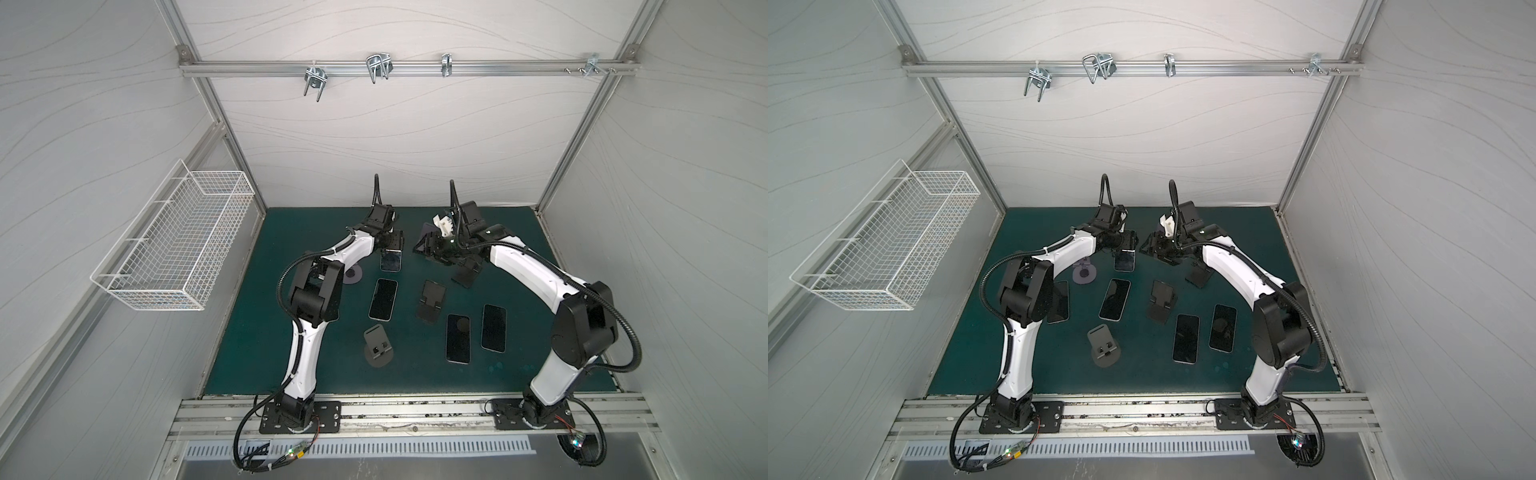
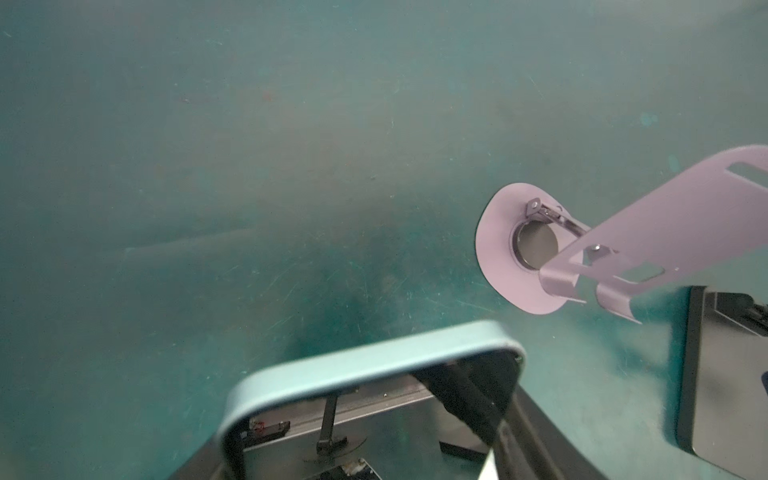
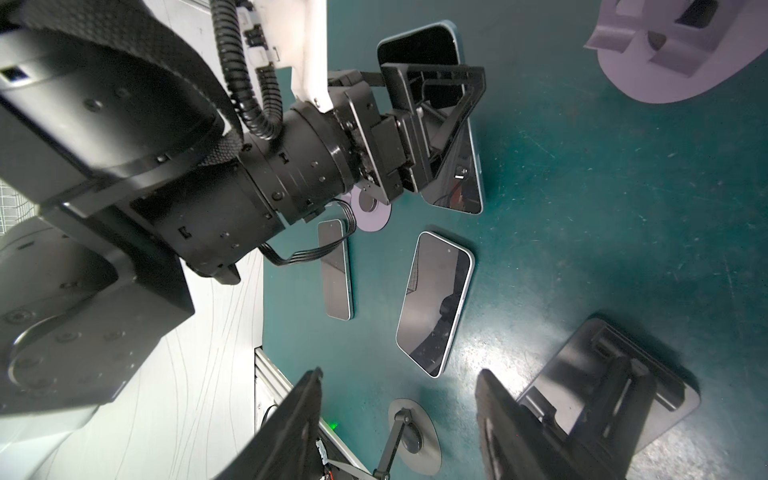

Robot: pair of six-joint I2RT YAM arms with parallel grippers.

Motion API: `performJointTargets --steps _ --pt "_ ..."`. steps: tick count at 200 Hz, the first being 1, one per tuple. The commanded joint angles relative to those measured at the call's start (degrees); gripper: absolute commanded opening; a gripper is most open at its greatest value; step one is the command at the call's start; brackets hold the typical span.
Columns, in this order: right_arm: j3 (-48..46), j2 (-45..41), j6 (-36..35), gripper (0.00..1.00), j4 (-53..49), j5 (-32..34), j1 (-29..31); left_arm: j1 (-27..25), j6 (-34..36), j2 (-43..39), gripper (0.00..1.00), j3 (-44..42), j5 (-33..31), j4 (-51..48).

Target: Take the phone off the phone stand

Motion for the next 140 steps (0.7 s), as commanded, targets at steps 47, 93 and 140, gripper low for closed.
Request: performJointTargets --steps 47,93,140 --pt "3.25 3.42 -2.34 0.61 -4.94 -3.63 -0.86 0.45 -1.01 3.86 0.57 7.72 0.01 -1.27" --pt "4.37 4.77 -3.24 0.61 -6.85 -4.51 -1.09 0.6 -1.48 4.66 0.6 8.01 -1.2 -1.57" --pt "5.08 5.53 -3.65 0.61 -7.7 -5.42 -1.58 0.53 -2.36 6.33 0.63 10.0 -1.84 -2.93"
